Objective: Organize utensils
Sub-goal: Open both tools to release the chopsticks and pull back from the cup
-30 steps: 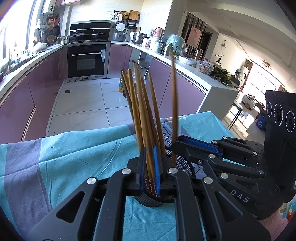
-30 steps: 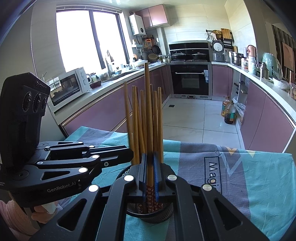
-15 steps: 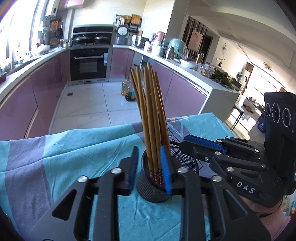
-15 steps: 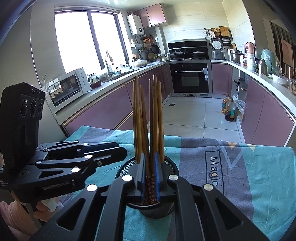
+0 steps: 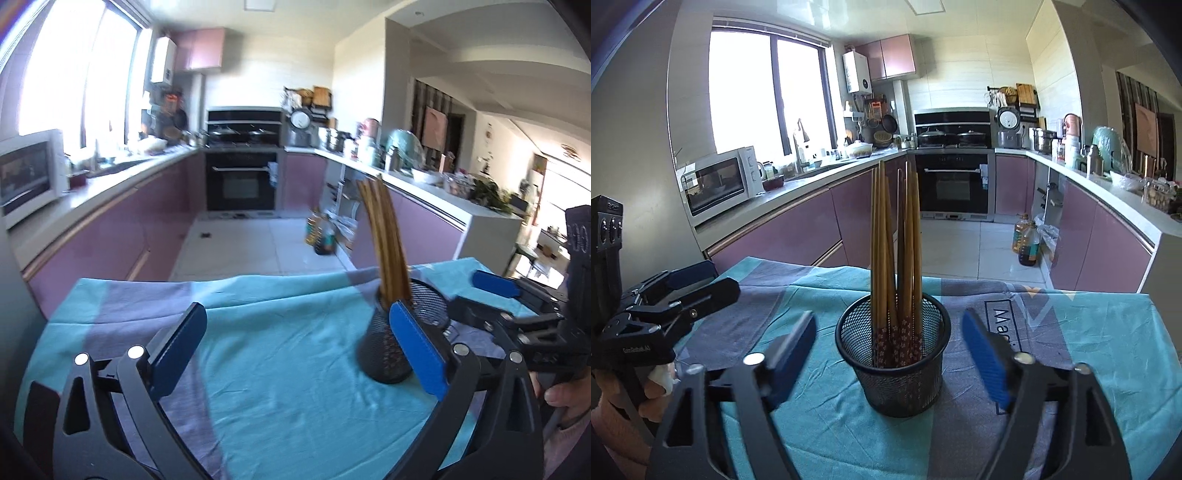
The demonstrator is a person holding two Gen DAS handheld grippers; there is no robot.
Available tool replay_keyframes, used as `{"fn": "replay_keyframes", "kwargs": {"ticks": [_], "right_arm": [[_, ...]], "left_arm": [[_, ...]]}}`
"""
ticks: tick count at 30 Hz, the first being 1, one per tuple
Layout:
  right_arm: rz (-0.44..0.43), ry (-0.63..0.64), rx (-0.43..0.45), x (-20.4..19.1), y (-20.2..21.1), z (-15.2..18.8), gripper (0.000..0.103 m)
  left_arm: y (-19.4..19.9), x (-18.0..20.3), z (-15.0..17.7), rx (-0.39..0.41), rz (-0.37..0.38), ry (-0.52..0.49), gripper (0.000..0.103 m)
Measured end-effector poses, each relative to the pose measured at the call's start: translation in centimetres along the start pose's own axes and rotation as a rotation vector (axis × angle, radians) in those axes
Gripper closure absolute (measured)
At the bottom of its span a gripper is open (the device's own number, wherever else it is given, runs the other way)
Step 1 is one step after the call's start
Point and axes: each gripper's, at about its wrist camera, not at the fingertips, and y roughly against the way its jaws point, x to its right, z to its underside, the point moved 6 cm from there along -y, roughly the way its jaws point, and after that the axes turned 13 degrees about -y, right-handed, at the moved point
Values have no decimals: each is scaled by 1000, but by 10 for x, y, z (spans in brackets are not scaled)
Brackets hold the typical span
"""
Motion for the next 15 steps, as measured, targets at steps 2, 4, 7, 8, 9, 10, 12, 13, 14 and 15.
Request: {"fn": "replay_keyframes", "kwargs": {"ticks": [2, 4, 7, 8, 9, 10, 12, 13, 14, 15], "right_arm": [[6, 12, 29, -5, 6, 5, 9], [15, 17, 59, -9, 12, 7, 7], [23, 33, 91, -16, 20, 12, 7], [25, 39, 101, -18, 23, 13, 7], [27, 44, 109, -20, 25, 14, 7], [32, 46, 118, -22, 27, 16, 7], [47, 50, 136, -26, 31, 19, 7], [51, 49, 142, -28, 32, 20, 7], [54, 47, 148, -29, 34, 21, 7], [56, 47, 150, -30, 35, 23, 7]], "left_arm": [[10, -4, 5, 13, -22, 11, 6], [22, -12, 10, 31, -56, 23, 6], [39, -21, 17, 52, -85, 29, 6], [43, -20, 17, 57, -93, 30, 6], [48, -23, 19, 62, -104, 34, 6], [54, -25, 20, 72, -113, 38, 6], [65, -26, 23, 90, -140, 37, 6], [71, -26, 25, 99, -151, 34, 6], [74, -25, 25, 106, -158, 32, 6], [80, -25, 26, 115, -170, 26, 6]]}}
